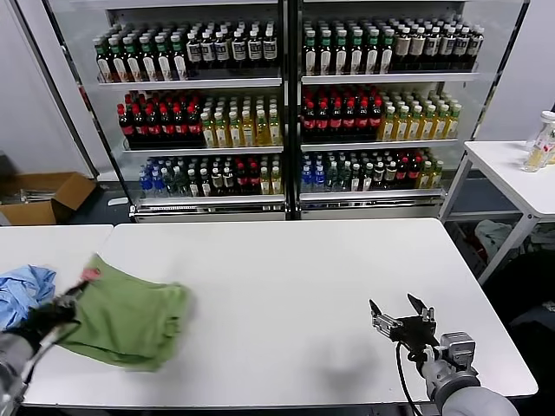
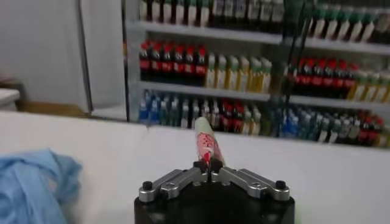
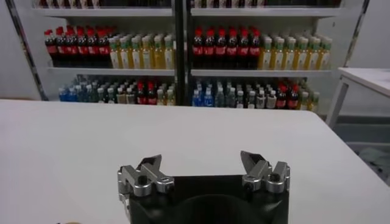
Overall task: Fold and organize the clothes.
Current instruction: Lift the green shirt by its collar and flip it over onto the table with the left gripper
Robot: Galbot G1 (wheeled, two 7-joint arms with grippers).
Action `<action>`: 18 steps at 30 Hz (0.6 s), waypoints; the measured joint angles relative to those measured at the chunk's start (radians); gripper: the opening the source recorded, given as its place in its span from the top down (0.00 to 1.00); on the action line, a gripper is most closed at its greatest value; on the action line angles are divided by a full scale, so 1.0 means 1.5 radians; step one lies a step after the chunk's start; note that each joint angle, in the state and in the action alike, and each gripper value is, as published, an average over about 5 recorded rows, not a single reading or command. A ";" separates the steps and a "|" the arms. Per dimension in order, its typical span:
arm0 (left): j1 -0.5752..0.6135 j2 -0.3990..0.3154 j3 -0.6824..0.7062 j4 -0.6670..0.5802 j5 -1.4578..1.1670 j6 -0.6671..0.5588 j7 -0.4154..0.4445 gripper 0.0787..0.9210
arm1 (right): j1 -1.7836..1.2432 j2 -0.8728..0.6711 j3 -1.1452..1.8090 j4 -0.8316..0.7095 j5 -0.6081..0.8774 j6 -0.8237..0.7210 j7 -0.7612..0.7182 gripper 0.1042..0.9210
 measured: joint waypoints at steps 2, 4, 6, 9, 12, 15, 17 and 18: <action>0.005 0.016 -0.023 -0.004 -0.031 0.004 -0.007 0.99 | -0.005 -0.002 0.008 0.002 0.001 0.002 -0.002 0.12; 0.012 0.031 -0.046 -0.005 -0.053 0.007 -0.012 0.99 | -0.011 -0.004 0.018 0.003 0.003 0.004 -0.004 0.12; 0.019 0.043 -0.064 -0.005 -0.070 0.009 -0.016 0.99 | -0.017 -0.005 0.027 0.003 0.005 0.006 -0.005 0.12; 0.021 0.050 -0.073 -0.015 -0.089 0.011 -0.026 0.99 | -0.022 -0.005 0.035 0.002 0.006 0.007 -0.006 0.12; 0.009 0.035 -0.052 -0.042 -0.099 0.012 -0.046 0.99 | -0.026 -0.006 0.040 0.002 0.006 0.007 -0.006 0.12; -0.010 -0.006 0.004 -0.078 -0.087 0.013 -0.069 0.99 | -0.030 -0.007 0.042 0.003 0.005 0.007 -0.005 0.12; -0.023 -0.044 0.059 -0.099 -0.064 0.014 -0.079 0.99 | -0.032 -0.009 0.043 0.004 0.003 0.006 -0.004 0.12; -0.030 -0.065 0.092 -0.106 -0.049 0.014 -0.083 0.99 | -0.033 -0.009 0.043 0.005 0.003 0.006 -0.004 0.12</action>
